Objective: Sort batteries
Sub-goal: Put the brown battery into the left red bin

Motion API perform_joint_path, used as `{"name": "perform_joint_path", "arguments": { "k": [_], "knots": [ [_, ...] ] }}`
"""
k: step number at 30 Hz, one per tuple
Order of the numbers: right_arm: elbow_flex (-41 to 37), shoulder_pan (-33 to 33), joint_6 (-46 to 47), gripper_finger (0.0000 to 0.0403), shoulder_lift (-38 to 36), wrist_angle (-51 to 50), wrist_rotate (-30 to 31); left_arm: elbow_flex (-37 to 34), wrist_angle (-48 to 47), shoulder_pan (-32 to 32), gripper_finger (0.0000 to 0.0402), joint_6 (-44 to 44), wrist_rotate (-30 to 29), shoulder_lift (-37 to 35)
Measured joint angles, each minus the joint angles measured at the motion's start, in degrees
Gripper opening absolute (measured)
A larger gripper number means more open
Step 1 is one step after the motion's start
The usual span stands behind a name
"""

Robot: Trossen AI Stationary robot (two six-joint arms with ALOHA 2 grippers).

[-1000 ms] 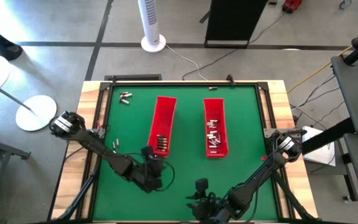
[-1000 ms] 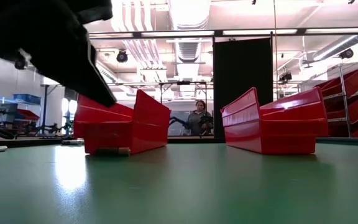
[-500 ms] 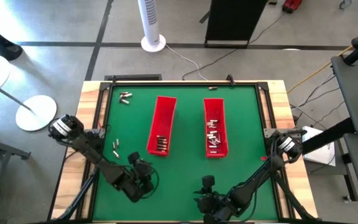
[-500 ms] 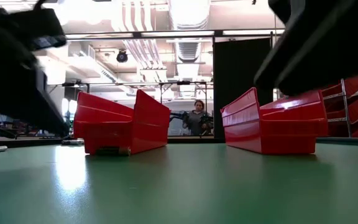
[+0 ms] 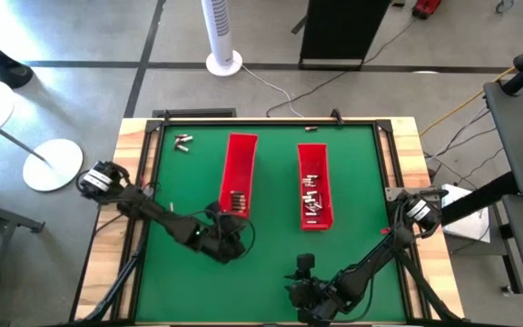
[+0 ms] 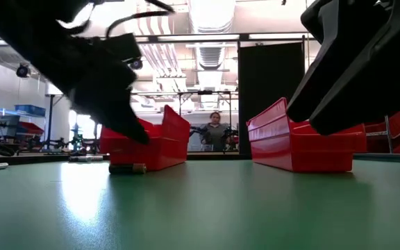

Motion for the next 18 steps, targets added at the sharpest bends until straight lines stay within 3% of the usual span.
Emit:
{"name": "perform_joint_path", "arguments": {
  "k": [7, 11, 15, 18],
  "knots": [
    [-0.3, 0.0, -0.1, 0.0144, 0.0, 0.0, 0.0, 0.0, 10.3, 1.0, 0.0157, 8.3, 4.8, -0.4],
    [-0.9, 0.0, 0.0, 0.0141, 0.0, 0.0, 0.0, -0.1, 7.6, -0.7, 0.0157, 8.6, 9.0, -0.6],
    [-1.7, 0.0, 0.3, 0.0135, 0.0, 0.0, 0.0, -3.1, 9.1, -1.2, 0.0157, 6.1, 8.7, -0.7],
    [-2.3, 0.0, 1.1, 0.0131, 0.0, 0.0, 0.0, -6.4, 11.3, -1.3, 0.0157, 4.7, 4.2, -0.7]
  ]
}}
